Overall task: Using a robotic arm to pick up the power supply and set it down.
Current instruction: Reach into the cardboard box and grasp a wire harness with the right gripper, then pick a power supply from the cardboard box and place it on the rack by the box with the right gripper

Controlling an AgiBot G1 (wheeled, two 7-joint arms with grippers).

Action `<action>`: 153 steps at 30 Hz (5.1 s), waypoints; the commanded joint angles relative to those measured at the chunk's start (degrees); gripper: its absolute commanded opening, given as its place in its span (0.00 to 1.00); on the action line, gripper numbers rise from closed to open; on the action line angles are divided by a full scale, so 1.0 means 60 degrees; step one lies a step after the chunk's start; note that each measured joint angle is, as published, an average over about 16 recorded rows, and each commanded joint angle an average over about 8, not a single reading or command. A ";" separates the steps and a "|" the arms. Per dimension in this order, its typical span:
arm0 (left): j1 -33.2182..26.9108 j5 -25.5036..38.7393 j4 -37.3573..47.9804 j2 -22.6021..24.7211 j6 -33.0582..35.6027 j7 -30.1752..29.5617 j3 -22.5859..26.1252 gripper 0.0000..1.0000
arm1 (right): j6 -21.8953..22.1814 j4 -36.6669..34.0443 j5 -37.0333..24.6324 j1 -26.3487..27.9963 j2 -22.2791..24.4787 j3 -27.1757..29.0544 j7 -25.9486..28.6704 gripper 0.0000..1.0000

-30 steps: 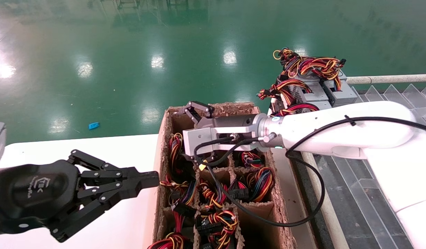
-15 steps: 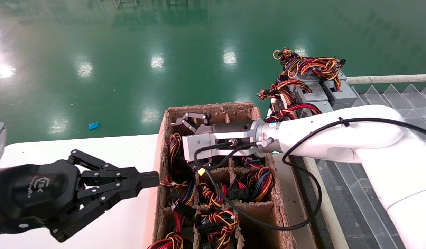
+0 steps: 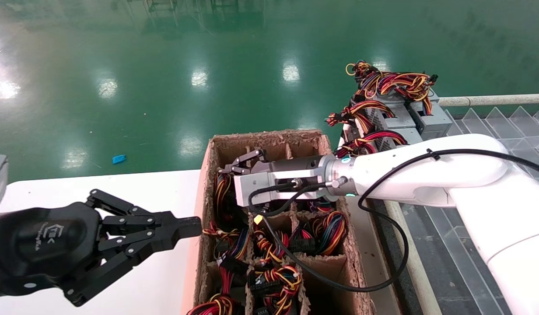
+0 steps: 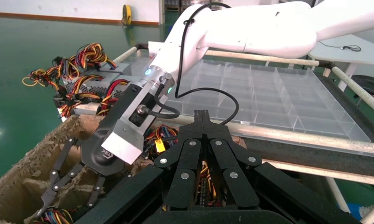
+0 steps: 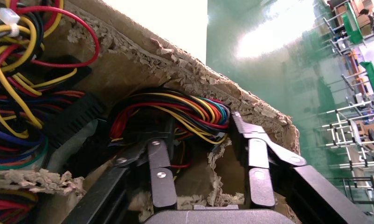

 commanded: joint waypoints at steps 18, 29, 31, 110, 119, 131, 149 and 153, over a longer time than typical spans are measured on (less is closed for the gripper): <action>0.0000 0.0000 0.0000 0.0000 0.0000 0.0000 0.0000 0.00 | -0.0501 -0.0061 0.0689 0.0105 0.0310 0.0362 0.0230 0.00; 0.0000 0.0000 0.0000 0.0000 0.0000 0.0000 0.0000 0.00 | -0.0803 0.0551 0.2018 -0.0096 0.1113 0.1256 0.0912 0.00; 0.0000 0.0000 0.0000 0.0000 0.0000 0.0000 0.0000 0.00 | -0.0888 0.0678 0.2416 -0.0115 0.1276 0.1524 0.1002 0.00; 0.0000 -0.0001 0.0000 0.0000 0.0000 0.0000 0.0001 0.00 | -0.1648 0.6824 0.4784 -0.5542 1.0001 0.7652 0.0609 0.00; 0.0000 -0.0001 0.0000 0.0000 0.0000 0.0000 0.0001 0.00 | -0.1568 0.6821 0.4207 -0.6068 0.9523 0.8207 -0.1442 0.00; 0.0000 -0.0001 0.0000 0.0000 0.0000 0.0000 0.0001 0.00 | -0.1333 0.6815 0.3665 -0.6992 0.8873 0.9584 -0.4000 0.00; 0.0000 -0.0001 0.0000 0.0000 0.0000 0.0000 0.0001 0.00 | -0.1099 0.6805 0.3322 -0.8722 0.7627 1.1827 -0.5419 0.00; 0.0000 -0.0001 0.0000 0.0000 0.0000 0.0001 0.0001 0.00 | -0.0969 0.6809 0.3293 -0.8735 0.7354 1.1777 -0.5546 0.00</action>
